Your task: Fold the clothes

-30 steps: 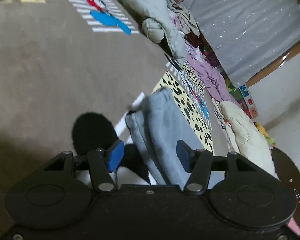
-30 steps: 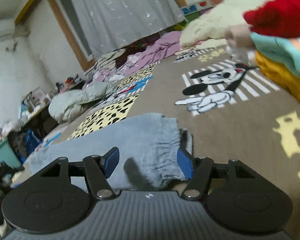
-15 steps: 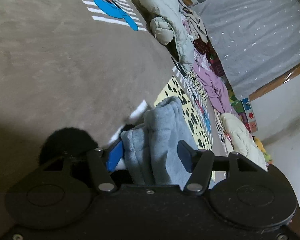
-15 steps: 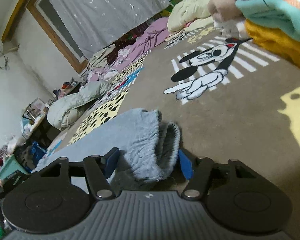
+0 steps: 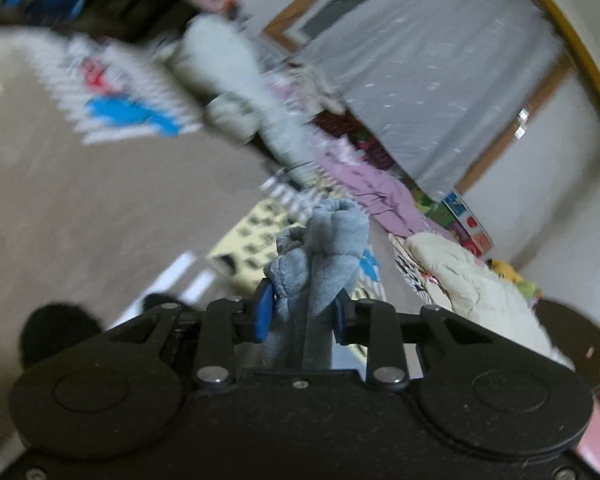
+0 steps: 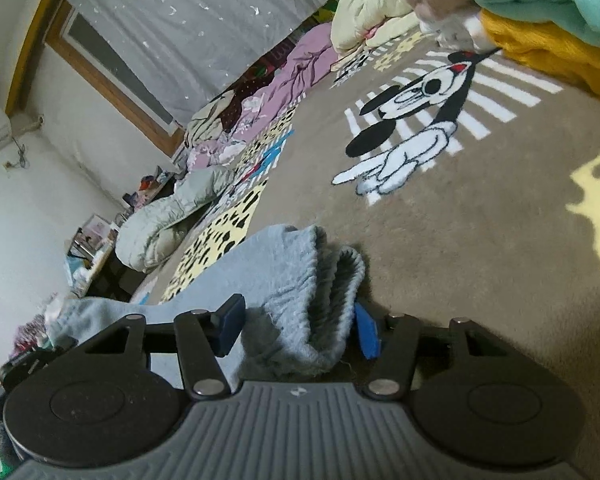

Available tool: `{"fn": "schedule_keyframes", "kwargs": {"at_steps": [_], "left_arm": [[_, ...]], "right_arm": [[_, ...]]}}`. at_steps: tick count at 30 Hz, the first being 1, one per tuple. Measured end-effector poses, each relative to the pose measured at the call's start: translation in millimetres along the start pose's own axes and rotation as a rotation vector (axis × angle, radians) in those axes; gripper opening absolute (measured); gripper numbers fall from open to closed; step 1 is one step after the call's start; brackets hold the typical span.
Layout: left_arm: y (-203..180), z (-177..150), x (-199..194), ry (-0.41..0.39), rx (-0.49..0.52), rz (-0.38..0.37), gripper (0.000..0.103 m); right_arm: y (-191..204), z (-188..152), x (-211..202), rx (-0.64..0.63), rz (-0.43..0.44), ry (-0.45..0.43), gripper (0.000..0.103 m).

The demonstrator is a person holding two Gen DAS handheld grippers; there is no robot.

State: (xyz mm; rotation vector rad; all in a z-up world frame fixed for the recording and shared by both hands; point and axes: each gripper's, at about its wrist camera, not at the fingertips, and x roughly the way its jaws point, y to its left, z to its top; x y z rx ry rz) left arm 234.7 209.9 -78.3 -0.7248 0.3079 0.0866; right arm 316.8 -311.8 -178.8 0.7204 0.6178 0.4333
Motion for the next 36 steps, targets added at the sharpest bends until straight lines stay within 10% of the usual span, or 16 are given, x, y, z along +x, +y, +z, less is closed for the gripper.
{"fn": "schedule_keyframes", "kwargs": {"at_steps": [15,36], "left_arm": [[-182,-101,0,-0.124,0.579,0.042,0.026],[-257,-261,27,-0.166,1.175,0.081,0.025]], "right_arm": [[-25,11,-17,0.112,0.106,0.015,0.056],[-59,27,-50,0.156,0.121,-0.015,0.057]]}}
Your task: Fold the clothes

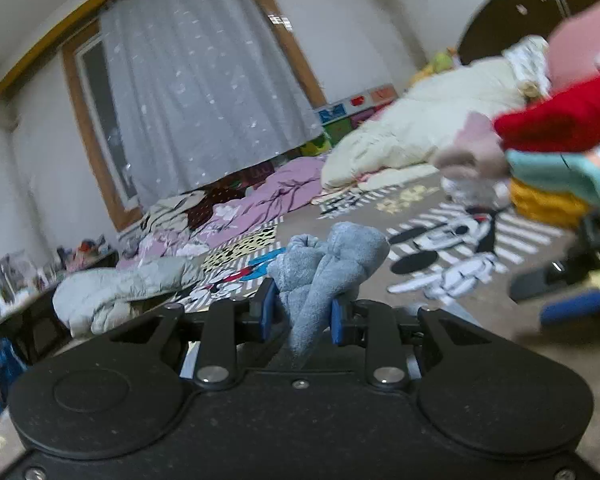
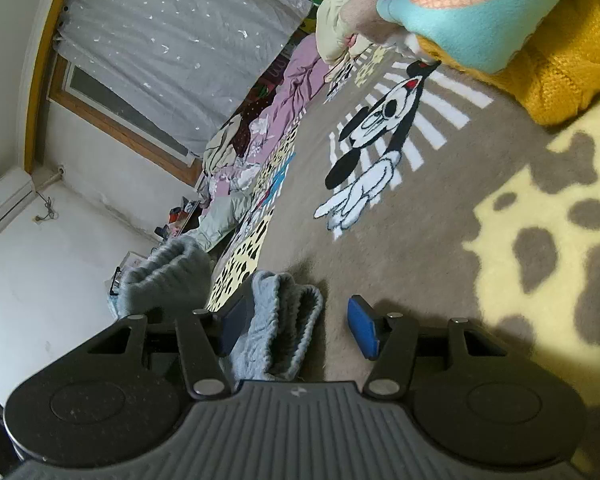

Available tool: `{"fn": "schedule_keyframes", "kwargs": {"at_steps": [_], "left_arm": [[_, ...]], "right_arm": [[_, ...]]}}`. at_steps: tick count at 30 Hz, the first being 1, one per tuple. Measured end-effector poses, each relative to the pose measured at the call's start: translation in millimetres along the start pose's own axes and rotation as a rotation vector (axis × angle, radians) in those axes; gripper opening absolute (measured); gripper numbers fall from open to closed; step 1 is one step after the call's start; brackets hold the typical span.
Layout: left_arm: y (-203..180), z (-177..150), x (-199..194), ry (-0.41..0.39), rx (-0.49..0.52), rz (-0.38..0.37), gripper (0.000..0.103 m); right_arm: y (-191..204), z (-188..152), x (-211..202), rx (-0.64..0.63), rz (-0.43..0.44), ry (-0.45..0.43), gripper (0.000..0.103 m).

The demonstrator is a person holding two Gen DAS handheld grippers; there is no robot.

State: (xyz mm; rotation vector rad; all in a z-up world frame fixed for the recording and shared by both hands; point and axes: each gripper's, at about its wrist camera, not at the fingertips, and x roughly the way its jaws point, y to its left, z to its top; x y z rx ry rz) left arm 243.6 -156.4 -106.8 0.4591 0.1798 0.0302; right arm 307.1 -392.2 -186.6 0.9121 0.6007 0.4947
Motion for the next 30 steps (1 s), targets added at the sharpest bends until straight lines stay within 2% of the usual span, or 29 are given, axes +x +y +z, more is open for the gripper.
{"fn": "schedule_keyframes", "kwargs": {"at_steps": [6,10,13,14,17,20,22,23,27,30], "left_arm": [[-32,-9,-6,-0.019,0.125,-0.016,0.025],[-49,-16,-6,-0.004,0.208,-0.061,0.026],[-53,-18,-7,0.014,0.227,-0.113,0.029],[-53,-18,-9,0.022,0.239,-0.137,0.033],[-42,-19,-24,-0.004,0.228,-0.238,0.061],[-22,-18,-40,-0.026,0.199,-0.270,0.059],[-8,-18,-51,-0.041,0.179,-0.291,0.048],[2,-18,-53,-0.033,0.147,-0.277,0.040],[52,-25,-43,0.039,-0.025,-0.205,0.038],[84,-35,-24,0.111,-0.145,-0.146,0.035]], "right_arm": [[0,1,1,-0.001,-0.001,-0.003,0.057],[0,1,-1,-0.003,-0.005,-0.008,0.057],[0,1,-1,-0.006,-0.005,-0.012,0.058],[1,2,-1,-0.011,-0.006,-0.012,0.060],[5,6,-3,-0.042,-0.007,-0.034,0.062],[16,7,-4,-0.093,0.014,-0.071,0.061],[31,6,-4,-0.181,0.017,-0.102,0.061],[42,4,-3,-0.243,0.015,-0.114,0.061],[99,-20,8,-0.578,0.044,-0.120,0.055],[131,-42,29,-0.769,0.006,-0.107,0.048]]}}
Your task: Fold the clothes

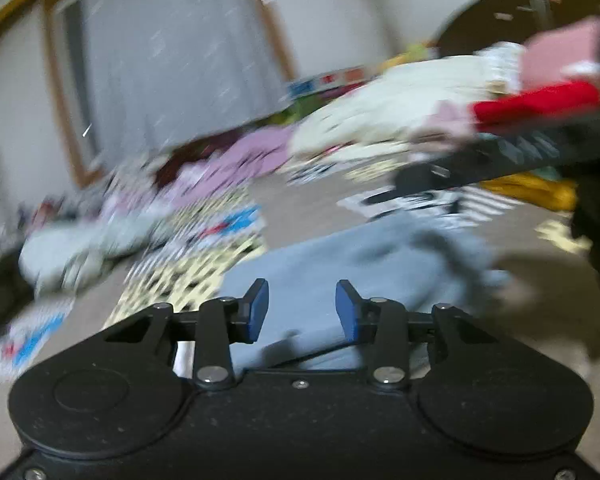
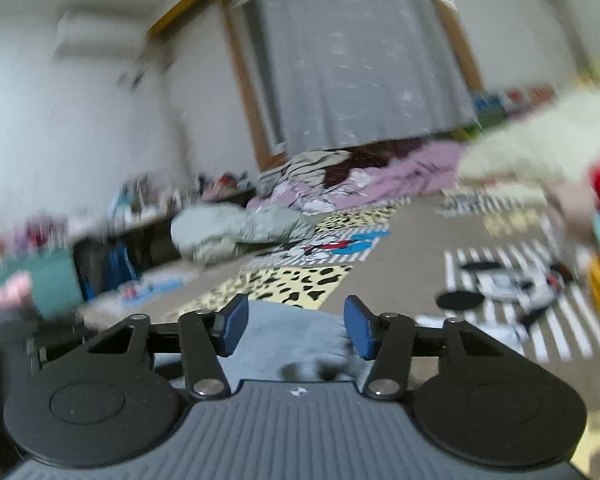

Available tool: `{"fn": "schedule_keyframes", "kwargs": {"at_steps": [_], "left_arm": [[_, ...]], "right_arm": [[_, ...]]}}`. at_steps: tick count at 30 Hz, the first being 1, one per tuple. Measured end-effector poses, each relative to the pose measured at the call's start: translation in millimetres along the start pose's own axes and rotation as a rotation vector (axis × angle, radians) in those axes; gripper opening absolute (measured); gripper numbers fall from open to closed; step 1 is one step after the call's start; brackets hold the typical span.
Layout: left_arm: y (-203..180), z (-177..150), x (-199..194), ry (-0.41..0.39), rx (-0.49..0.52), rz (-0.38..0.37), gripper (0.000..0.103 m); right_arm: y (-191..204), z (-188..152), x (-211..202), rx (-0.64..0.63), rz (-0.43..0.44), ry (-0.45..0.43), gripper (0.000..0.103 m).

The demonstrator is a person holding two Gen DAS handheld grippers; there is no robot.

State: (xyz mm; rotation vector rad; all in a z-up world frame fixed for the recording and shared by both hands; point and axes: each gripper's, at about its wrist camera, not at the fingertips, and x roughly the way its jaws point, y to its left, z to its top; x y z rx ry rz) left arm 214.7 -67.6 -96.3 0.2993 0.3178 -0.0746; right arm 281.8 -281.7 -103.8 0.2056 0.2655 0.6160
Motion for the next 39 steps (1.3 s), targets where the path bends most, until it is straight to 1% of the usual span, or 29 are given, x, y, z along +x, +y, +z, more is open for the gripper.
{"fn": "schedule_keyframes", "kwargs": {"at_steps": [3,4,5,6,7,9,10,12,13,14,16,19,20,23,26,27,28,29,31,34,37,38,39], "left_arm": [[22,-1,19,0.043,-0.112,0.011,0.035],[25,-1,25,0.052,-0.138,0.007,0.035],[25,-2,32,0.070,-0.151,-0.008,0.035],[22,-6,42,0.111,-0.150,-0.033,0.038],[16,-14,51,0.125,-0.130,-0.028,0.040],[5,-30,68,0.153,-0.090,-0.016,0.041],[4,-30,68,0.152,-0.087,-0.012,0.041],[4,-22,67,0.178,-0.097,-0.014,0.041],[5,-26,63,0.176,-0.092,-0.017,0.041],[5,-28,61,0.168,-0.077,-0.024,0.041],[12,-24,56,0.188,-0.063,-0.069,0.041],[36,2,49,0.169,-0.105,-0.077,0.042],[41,10,48,0.146,-0.117,-0.073,0.042],[44,31,64,0.129,-0.149,-0.086,0.042],[41,31,97,0.187,-0.193,-0.105,0.042],[37,24,111,0.241,-0.213,-0.132,0.044],[33,16,124,0.305,-0.206,-0.151,0.047],[26,10,129,0.309,-0.176,-0.138,0.051],[13,-2,137,0.314,-0.117,-0.112,0.052],[14,0,137,0.329,-0.126,-0.111,0.053],[25,6,118,0.306,-0.130,-0.133,0.054],[34,9,105,0.290,-0.165,-0.132,0.055],[46,10,91,0.262,-0.221,-0.137,0.057]], "right_arm": [[24,0,24,-0.128,-0.049,0.041,0.044],[21,-4,32,-0.143,-0.092,0.092,0.042],[15,-9,41,-0.153,-0.146,0.157,0.033],[9,-14,50,-0.162,-0.199,0.223,0.033],[3,-15,52,-0.145,-0.209,0.243,0.032],[-10,-14,49,-0.080,-0.179,0.232,0.032],[-11,-15,49,-0.084,-0.180,0.227,0.032],[-7,-18,52,-0.121,-0.193,0.220,0.032],[-7,-18,53,-0.120,-0.193,0.217,0.033],[-8,-18,53,-0.115,-0.190,0.214,0.033],[-11,-17,53,-0.111,-0.183,0.206,0.033],[-2,-24,41,-0.114,-0.171,0.180,0.034],[0,-25,38,-0.115,-0.164,0.173,0.037],[1,-25,35,-0.121,-0.155,0.171,0.038],[0,-25,34,-0.116,-0.154,0.175,0.038],[-2,-25,35,-0.111,-0.157,0.179,0.039],[-4,-26,36,-0.104,-0.160,0.183,0.039],[-7,-27,38,-0.091,-0.162,0.196,0.049],[-13,-28,39,-0.051,-0.152,0.208,0.050],[-22,-29,40,-0.001,-0.133,0.216,0.050],[-15,-28,35,-0.025,-0.146,0.210,0.050],[-15,-27,33,-0.021,-0.150,0.203,0.051],[-15,-26,29,0.002,-0.149,0.189,0.056]]}}
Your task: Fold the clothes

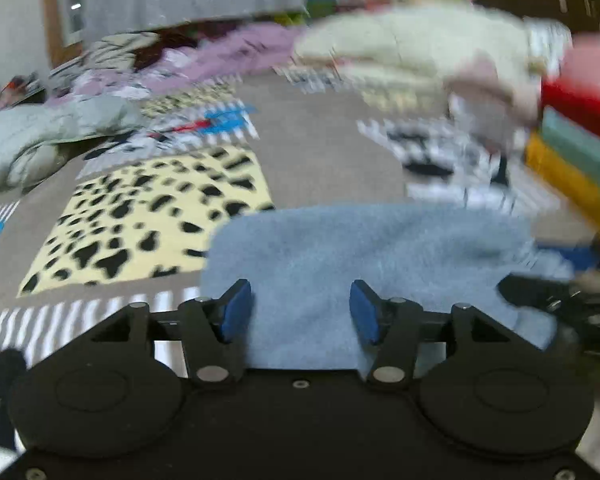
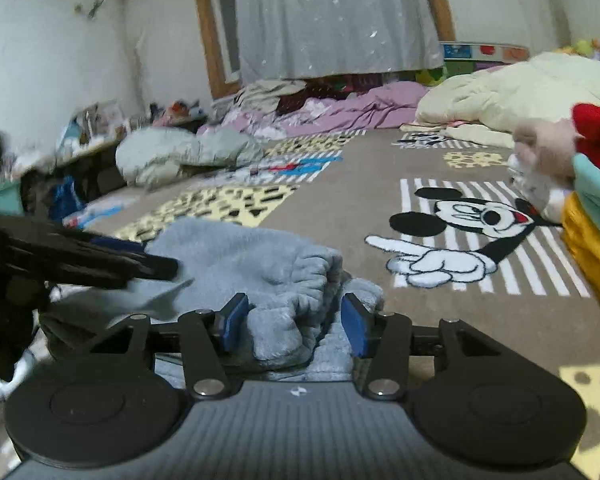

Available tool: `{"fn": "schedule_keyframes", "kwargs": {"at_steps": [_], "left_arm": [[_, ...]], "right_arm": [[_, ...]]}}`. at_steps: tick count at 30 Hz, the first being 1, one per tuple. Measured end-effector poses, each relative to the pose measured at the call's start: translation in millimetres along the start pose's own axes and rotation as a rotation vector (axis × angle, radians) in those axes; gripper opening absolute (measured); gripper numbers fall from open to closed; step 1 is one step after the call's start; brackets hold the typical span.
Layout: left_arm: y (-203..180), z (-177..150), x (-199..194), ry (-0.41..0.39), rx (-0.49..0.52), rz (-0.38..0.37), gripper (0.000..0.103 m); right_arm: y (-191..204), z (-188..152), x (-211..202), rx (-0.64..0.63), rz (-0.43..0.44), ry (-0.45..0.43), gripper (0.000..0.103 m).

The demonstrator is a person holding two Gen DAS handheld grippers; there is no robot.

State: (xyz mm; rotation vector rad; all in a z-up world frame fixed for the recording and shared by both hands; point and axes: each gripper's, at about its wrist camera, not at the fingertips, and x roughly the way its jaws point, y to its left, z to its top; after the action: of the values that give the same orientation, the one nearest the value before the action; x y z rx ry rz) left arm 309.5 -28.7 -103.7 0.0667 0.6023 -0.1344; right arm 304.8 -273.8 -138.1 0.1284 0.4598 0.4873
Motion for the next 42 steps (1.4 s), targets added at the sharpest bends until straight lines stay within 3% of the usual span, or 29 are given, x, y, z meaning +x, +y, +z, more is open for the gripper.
{"fn": "schedule_keyframes", "kwargs": {"at_steps": [3,7,11,16,19,21,25,29,35,42], "left_arm": [[41,-9,-35,-0.045,-0.216,-0.063,0.061],[96,-37,-44,-0.010,-0.532,-0.182,0.063],[119,-54,-33,0.042,-0.689,-0.264,0.066],[114,-60,2,0.132,-0.714,-0.361,0.066],[103,-56,12,0.129,-0.688,-0.383,0.063],[104,-56,16,0.136,-0.697,-0.381,0.053],[109,-57,15,0.139,-0.702,-0.406,0.038],[103,-49,-3,0.091,-0.663,-0.418,0.030],[112,-39,-58,-0.035,-0.615,-0.442,0.030],[165,-54,-99,-0.098,-0.663,-0.428,0.030]], "right_arm": [[-10,0,-12,0.110,0.003,-0.016,0.075],[-36,-11,-17,0.377,0.097,0.027,0.081],[-52,-24,-12,0.578,0.159,0.072,0.085],[-54,-26,1,0.615,0.154,0.072,0.087],[-50,-25,15,0.582,0.147,0.083,0.079],[-48,-26,21,0.570,0.152,0.089,0.071],[-49,-25,23,0.581,0.181,0.089,0.065],[-51,-26,19,0.594,0.210,0.056,0.059],[-32,-22,7,0.647,0.350,-0.024,0.054],[24,-12,16,0.605,0.430,-0.011,0.054]]}}
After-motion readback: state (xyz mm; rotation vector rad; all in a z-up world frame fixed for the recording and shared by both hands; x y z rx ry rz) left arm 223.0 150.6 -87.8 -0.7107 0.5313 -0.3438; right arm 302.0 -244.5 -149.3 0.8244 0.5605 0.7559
